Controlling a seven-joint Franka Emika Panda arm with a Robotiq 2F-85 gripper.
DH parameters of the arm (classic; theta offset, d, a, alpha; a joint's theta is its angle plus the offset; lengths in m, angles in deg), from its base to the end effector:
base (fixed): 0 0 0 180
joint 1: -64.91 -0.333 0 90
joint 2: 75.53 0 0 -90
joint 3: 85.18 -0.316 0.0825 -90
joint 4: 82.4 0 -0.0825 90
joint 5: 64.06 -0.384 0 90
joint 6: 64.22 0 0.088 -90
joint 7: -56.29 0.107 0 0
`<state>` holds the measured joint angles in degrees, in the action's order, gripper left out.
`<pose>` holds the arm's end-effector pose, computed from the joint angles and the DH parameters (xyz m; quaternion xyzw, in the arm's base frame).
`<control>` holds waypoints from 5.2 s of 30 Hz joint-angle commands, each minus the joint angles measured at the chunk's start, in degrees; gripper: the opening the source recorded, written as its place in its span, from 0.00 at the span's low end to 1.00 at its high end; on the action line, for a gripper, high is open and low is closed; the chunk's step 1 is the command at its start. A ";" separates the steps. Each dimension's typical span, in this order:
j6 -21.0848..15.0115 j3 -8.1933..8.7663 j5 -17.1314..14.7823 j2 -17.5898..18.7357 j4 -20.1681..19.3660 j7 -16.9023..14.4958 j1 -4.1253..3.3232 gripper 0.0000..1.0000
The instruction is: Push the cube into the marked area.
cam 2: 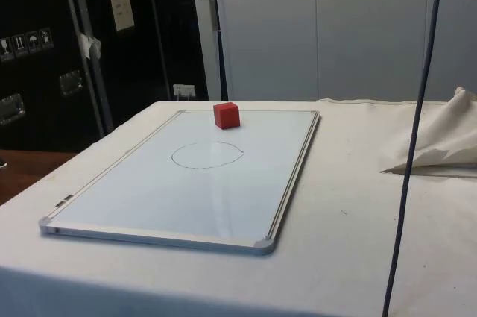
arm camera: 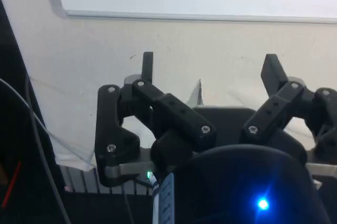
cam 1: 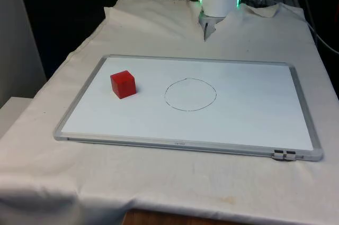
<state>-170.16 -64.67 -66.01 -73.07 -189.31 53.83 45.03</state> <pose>0.5667 -0.0011 0.4851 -0.9995 -0.0108 0.0283 0.0095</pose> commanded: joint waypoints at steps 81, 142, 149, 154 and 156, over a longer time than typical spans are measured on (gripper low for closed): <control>-31.57 12.78 -14.90 18.51 -6.30 -22.12 4.30 0.00; -32.83 20.51 -23.55 42.23 7.91 -35.12 7.16 0.00; -30.88 20.40 -26.47 42.40 7.85 -37.59 7.10 0.00; -29.68 20.23 -28.07 42.51 7.85 -38.96 7.16 0.00; -28.88 20.05 -29.28 42.57 7.96 -39.99 7.16 0.00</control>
<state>-199.26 -43.98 -94.77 -30.33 -181.46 14.41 51.73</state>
